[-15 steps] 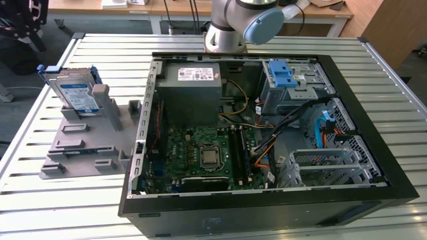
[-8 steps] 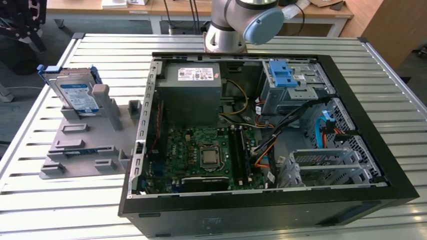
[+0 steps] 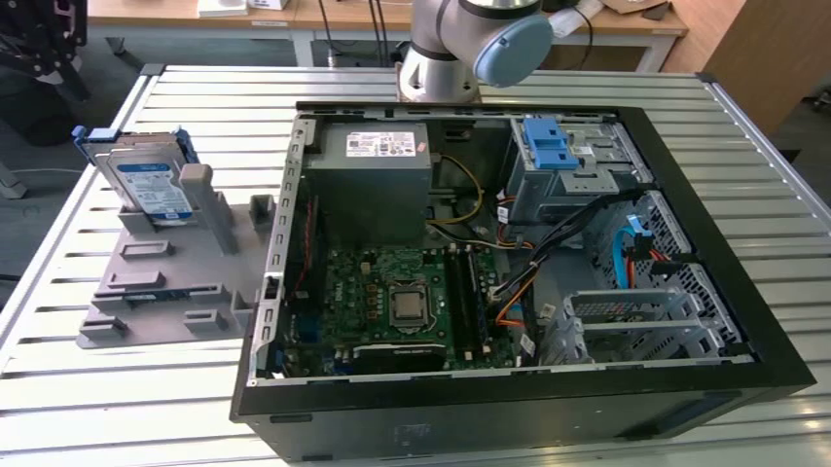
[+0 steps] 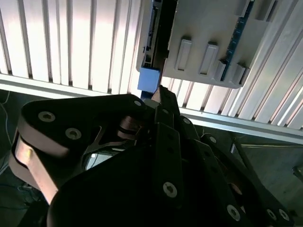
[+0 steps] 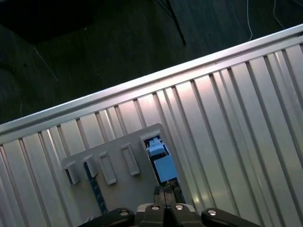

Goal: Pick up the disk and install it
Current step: 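Pick up the disk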

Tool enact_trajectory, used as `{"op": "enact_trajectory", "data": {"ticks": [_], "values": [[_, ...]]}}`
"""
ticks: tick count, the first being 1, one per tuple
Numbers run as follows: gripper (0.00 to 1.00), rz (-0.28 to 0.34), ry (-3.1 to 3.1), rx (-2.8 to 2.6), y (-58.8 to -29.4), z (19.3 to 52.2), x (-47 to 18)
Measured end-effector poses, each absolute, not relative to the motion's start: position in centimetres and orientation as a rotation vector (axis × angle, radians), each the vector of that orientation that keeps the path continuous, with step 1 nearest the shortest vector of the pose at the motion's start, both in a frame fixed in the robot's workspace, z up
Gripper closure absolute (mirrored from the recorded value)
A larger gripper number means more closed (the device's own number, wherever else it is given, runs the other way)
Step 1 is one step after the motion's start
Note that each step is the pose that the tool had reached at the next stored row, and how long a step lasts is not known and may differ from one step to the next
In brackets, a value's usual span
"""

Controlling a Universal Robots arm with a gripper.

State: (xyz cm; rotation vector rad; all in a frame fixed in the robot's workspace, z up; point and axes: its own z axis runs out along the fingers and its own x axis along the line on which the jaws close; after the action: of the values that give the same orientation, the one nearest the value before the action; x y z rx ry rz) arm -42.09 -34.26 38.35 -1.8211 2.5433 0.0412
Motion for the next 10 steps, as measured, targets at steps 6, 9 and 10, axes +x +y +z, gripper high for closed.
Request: {"op": "enact_trajectory", "data": {"ticks": [6, 9, 10], "values": [[0.89, 0.042, 2.446, -1.952, -34.27, 38.31, -42.09], [0.89, 0.043, 2.373, -2.042, -34.27, 38.28, -42.08], [0.89, 0.043, 2.355, -2.063, -34.26, 38.27, -42.09]]}}
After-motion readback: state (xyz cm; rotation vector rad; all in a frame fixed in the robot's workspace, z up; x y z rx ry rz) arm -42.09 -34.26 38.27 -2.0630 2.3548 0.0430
